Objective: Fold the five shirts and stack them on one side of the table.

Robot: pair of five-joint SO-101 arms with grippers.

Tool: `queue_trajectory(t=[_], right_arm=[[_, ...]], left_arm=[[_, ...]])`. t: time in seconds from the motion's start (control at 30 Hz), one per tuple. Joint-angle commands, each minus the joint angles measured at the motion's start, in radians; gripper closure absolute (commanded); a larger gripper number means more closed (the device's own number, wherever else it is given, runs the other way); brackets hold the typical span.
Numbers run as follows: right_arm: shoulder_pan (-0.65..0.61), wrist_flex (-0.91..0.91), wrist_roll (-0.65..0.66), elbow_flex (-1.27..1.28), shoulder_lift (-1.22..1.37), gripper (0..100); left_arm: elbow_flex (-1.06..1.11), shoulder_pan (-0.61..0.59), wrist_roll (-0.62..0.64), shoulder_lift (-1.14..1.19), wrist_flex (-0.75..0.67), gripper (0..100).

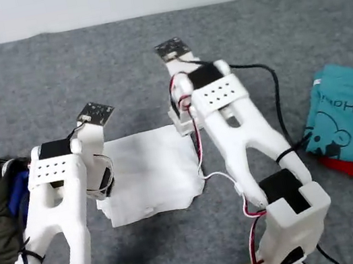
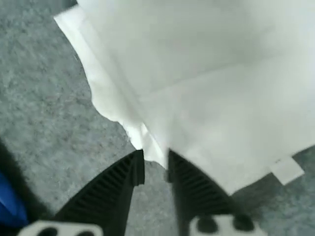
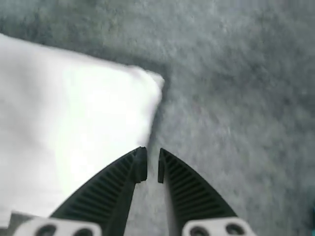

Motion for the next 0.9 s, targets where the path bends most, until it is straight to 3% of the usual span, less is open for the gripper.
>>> queue_trajectory(t=[0.0,0.3,0.6,0.8,0.87], right_arm=[[0.058,0.088,-0.005,-0.077,-0.013,94.1],[0.122,0.159,-0.005,-0.075,-0.018,94.3],[0.114,0.15,-0.005,-0.077,-0.018,94.4],[0.114,0.15,-0.005,-0.077,-0.019,94.5],[0.116,0.151,-0.005,-0.077,-0.019,94.5]], left_arm=[[-0.038,-0.005,-0.005,0.0,-0.038,83],[-0.03,0.003,0.018,0.009,-0.123,83],[-0.088,0.02,0.023,0.186,-0.124,83],[-0.113,0.064,0.023,0.196,-0.12,99],[-0.113,0.092,0.023,0.196,-0.103,99]])
